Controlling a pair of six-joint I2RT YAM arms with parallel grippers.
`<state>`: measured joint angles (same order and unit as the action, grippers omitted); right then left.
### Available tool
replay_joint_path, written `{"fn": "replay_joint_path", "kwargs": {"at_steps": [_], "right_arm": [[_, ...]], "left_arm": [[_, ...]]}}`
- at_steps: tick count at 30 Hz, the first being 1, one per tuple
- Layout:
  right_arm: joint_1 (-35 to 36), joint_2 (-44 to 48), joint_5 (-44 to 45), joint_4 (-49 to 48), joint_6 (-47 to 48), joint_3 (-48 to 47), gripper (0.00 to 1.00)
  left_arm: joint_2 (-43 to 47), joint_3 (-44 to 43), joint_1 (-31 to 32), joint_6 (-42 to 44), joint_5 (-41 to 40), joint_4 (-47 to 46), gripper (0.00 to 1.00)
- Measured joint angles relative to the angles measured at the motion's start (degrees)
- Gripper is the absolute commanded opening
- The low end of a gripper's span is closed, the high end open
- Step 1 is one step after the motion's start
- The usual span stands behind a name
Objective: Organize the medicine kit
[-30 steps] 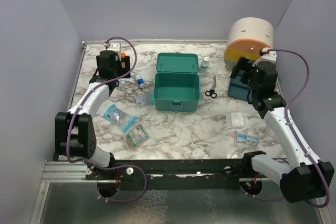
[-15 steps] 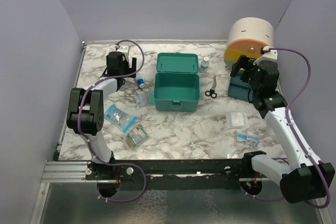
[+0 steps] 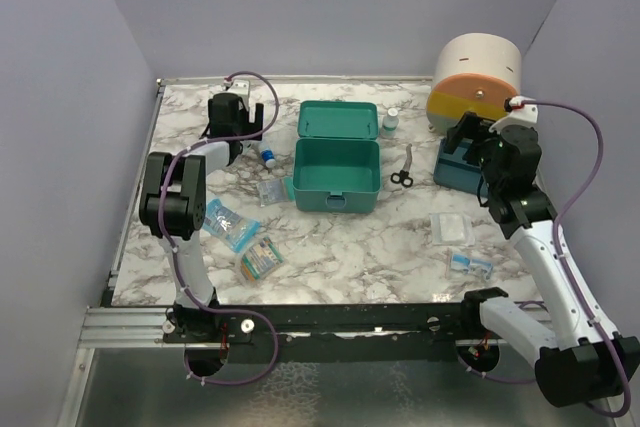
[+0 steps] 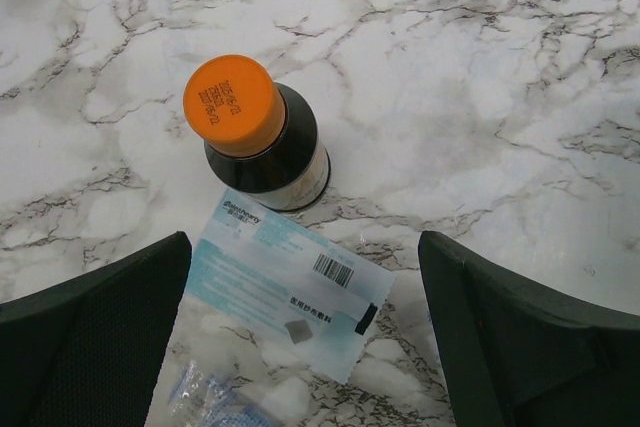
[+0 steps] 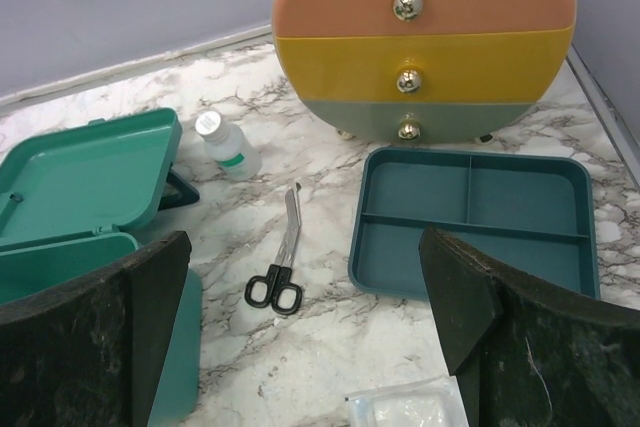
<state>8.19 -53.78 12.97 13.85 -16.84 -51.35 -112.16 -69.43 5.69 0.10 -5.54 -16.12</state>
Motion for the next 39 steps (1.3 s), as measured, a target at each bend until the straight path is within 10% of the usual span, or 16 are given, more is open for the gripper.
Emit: {"fn": "replay_joint_path", "kwargs": {"at_steps": [28, 32, 35, 39], "right_arm": [[0.0, 4.8, 2.4, 10.4, -1.6, -2.0, 1.0], [0.0, 5.7, 2.9, 12.0, -2.4, -3.4, 1.0], [0.0, 6.5, 3.3, 12.9, -3.4, -3.8, 1.0], [0.0, 7.2, 3.8, 13.6, -4.4, -3.8, 1.0]], "left_arm": [[-14.9, -10.4, -0.2, -1.1, -5.1, -6.3, 0.9], [-16.6, -12.2, -0.7, -2.1, -5.3, -6.9, 0.72], [-17.4, -12.9, -1.0, -3.0, -5.4, -7.6, 0.3], [-18.0, -13.2, -1.4, -3.2, -5.4, -8.5, 0.15]]}}
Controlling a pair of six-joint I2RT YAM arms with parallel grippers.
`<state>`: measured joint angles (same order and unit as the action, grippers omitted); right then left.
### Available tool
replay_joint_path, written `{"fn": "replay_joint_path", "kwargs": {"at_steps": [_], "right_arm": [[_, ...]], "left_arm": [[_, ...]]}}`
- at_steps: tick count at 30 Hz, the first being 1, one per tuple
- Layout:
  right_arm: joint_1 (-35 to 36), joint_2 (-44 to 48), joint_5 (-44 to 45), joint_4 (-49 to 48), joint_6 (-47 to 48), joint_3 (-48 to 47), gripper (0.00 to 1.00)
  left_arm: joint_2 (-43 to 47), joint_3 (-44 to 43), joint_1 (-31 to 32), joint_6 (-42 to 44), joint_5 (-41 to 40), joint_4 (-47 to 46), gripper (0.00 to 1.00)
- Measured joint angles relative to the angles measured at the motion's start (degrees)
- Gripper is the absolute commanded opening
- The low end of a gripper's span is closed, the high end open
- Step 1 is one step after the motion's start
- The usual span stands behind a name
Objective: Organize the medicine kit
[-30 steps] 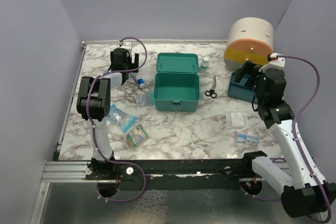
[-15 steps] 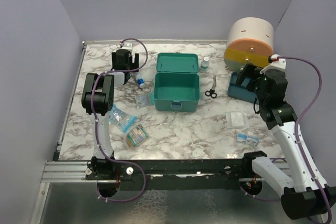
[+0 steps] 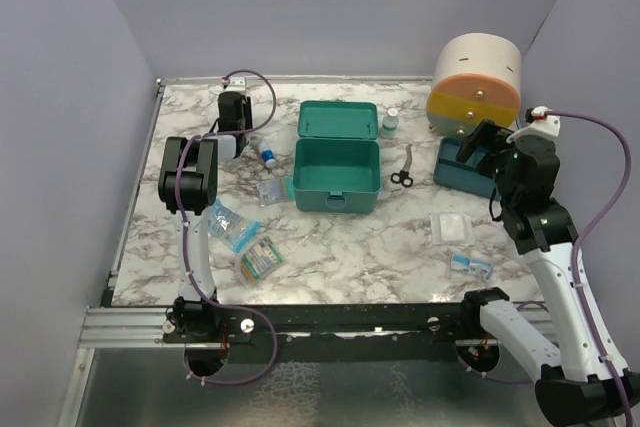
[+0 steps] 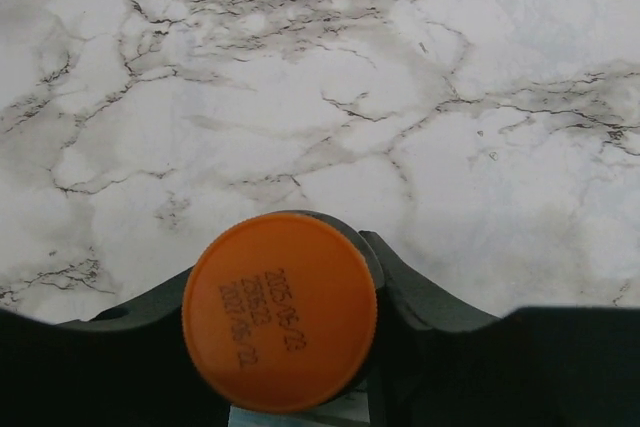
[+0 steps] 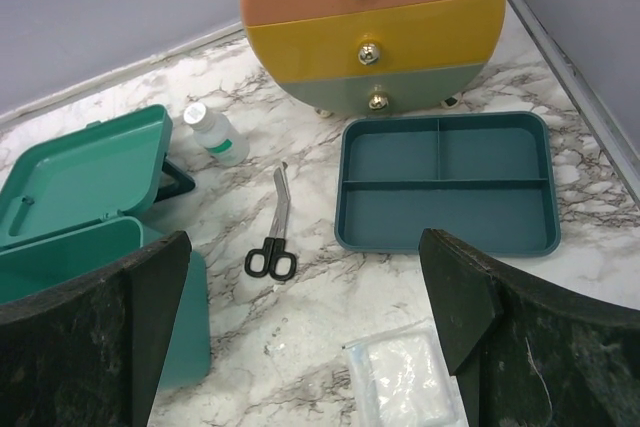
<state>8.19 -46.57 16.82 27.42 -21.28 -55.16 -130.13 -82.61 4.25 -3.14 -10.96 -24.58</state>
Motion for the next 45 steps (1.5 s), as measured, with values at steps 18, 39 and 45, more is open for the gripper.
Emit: {"fn": "replay_joint_path", "kwargs": {"at_steps": [18, 39, 45], "right_arm": [[0.0, -0.2, 0.3, 0.8, -3.1, 1.6, 1.0], [0.0, -2.9, 0.6, -3.5, -4.0, 5.7, 1.0], [0.0, -1.2, 1.5, -3.5, -4.9, 7.1, 1.0]], "left_arm": [[14.4, 7.3, -1.7, 5.8, 9.4, 10.9, 0.0], [24.6, -18.2, 9.6, 50.6, 42.7, 76.5, 0.0], [22.5, -24.8, 19.2, 54.2, 39.5, 86.9, 0.0]]}}
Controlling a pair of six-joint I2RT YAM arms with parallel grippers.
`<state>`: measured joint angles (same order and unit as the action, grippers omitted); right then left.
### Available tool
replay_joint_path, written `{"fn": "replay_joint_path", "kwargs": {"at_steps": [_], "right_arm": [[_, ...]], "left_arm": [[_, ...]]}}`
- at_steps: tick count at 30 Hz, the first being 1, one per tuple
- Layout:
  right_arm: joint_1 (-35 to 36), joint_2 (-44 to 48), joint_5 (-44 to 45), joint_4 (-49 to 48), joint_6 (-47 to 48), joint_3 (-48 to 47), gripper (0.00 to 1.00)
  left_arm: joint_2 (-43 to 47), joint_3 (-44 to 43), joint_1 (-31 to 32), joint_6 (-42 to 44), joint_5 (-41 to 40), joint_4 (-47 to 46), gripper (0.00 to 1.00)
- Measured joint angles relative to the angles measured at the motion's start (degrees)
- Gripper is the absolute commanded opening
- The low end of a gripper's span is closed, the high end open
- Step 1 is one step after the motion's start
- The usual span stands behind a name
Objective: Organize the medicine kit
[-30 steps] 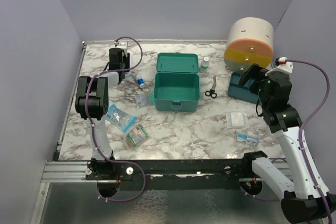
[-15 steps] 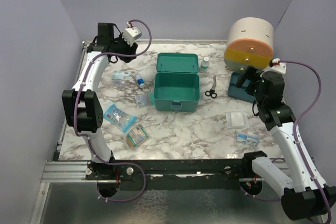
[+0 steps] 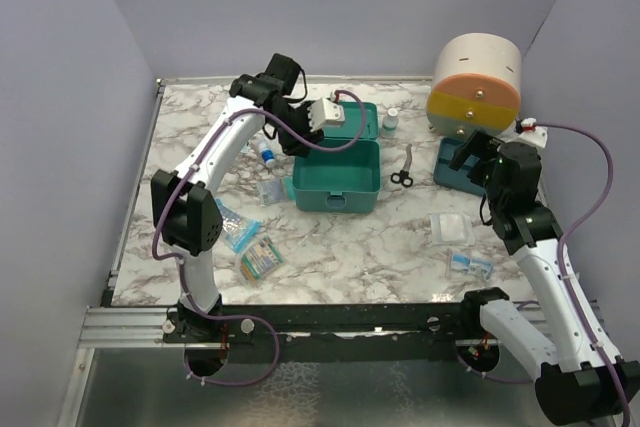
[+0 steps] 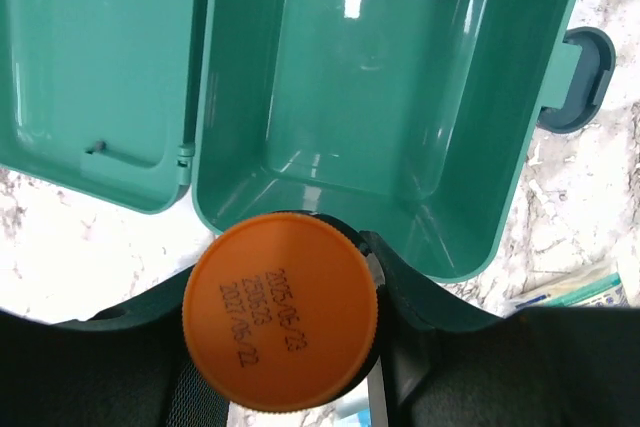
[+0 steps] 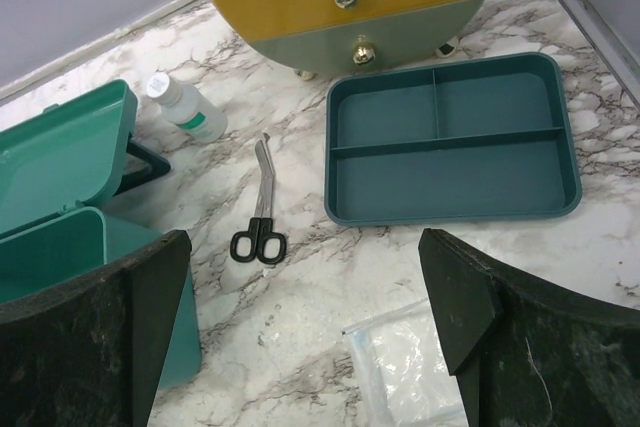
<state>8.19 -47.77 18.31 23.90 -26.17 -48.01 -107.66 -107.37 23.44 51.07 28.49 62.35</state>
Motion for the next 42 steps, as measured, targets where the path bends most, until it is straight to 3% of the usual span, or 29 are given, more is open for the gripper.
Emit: {"fn": "replay_joint_path", "kwargs": {"at_steps": [5, 23, 42], "right_arm": [[0.0, 2.4, 0.8, 0.0, -1.3, 2.0, 1.0], [0.0, 4.5, 2.1, 0.0, -2.5, 4.4, 1.0], [0.0, 6.1, 2.1, -0.2, -2.4, 6.1, 1.0]], "left_arm": [[-3.5, -7.1, 2.7, 0.7, -4.9, 5.1, 0.0], [-17.1, -17.9, 11.7, 2.4, -19.4, 16.6, 0.0], [-25.4, -18.1, 13.4, 3.3, -30.5, 18.0, 0.0]]}}
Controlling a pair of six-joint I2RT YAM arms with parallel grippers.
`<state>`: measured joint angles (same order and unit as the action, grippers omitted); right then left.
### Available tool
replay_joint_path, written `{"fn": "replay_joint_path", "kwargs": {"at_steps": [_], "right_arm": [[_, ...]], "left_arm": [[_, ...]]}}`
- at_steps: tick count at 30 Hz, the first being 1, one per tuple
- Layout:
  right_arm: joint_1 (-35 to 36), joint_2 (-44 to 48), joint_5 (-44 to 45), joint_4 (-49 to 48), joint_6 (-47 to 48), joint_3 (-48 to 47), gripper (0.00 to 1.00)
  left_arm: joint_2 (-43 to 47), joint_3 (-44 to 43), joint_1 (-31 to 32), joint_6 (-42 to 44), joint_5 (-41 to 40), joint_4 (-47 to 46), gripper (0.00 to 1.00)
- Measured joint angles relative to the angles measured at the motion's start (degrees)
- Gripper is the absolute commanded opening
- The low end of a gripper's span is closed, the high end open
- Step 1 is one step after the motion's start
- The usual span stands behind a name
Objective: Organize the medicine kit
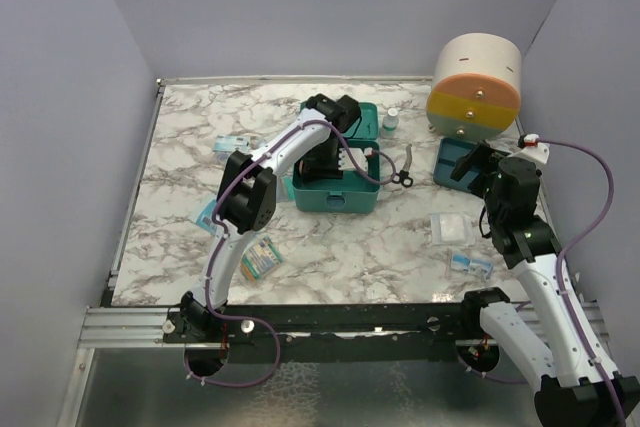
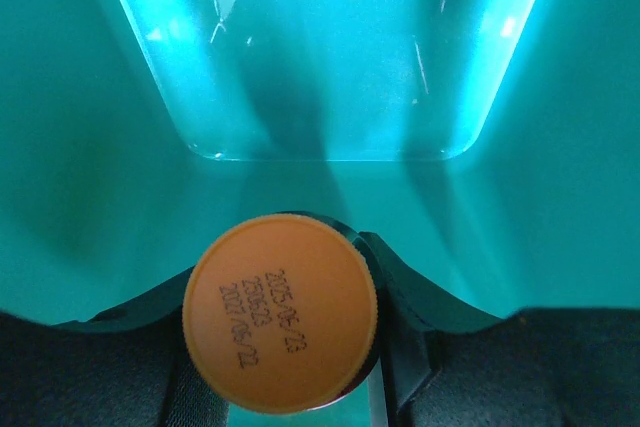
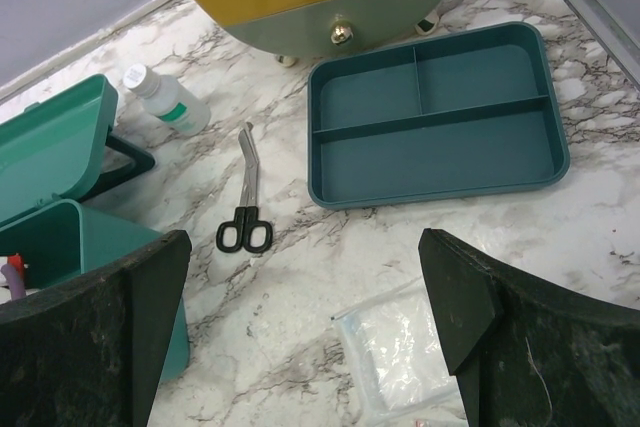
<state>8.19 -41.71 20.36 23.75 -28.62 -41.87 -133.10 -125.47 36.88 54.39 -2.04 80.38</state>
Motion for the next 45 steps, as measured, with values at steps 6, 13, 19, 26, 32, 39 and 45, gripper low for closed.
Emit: {"fn": "replay_joint_path", "kwargs": {"at_steps": [6, 13, 19, 26, 32, 39, 45], "right_arm": [[0.0, 0.1, 0.0, 0.0, 0.4, 0.0, 1.0], [0.0, 0.2, 0.4, 0.0, 0.4, 0.3, 1.0], [0.0, 0.1, 0.6, -0.2, 0.6, 1.1, 1.0], [0.0, -2.1, -0.2, -2.6, 3.9, 1.6, 1.0], [0.0, -9.5, -4.2, -6.8, 8.0, 1.2, 1.0], [0.2, -18.1, -9.6, -12.3, 10.6, 0.3, 1.0], [3.0, -27.5, -10.1, -19.4, 12.0, -1.8, 1.0]], "left_arm": [[-0.3, 0.0, 0.0, 0.2, -1.4, -0.9, 0.64], [-0.3, -0.8, 0.0, 0.3, -1.6, -1.5, 0.78], [-0.3, -2.4, 0.0, 0.1, -1.5, -1.3, 0.79], [-0.1, -10.8, 0.0, -1.2, 1.1, -0.2, 0.79], [6.3, -9.6, 0.0, -4.2, 4.3, -2.5, 0.81], [18.6, -4.0, -1.5, -11.8, 7.4, -8.1, 0.81], [21.0, -3.2, -7.5, -19.2, 8.5, -11.8, 0.82]]}}
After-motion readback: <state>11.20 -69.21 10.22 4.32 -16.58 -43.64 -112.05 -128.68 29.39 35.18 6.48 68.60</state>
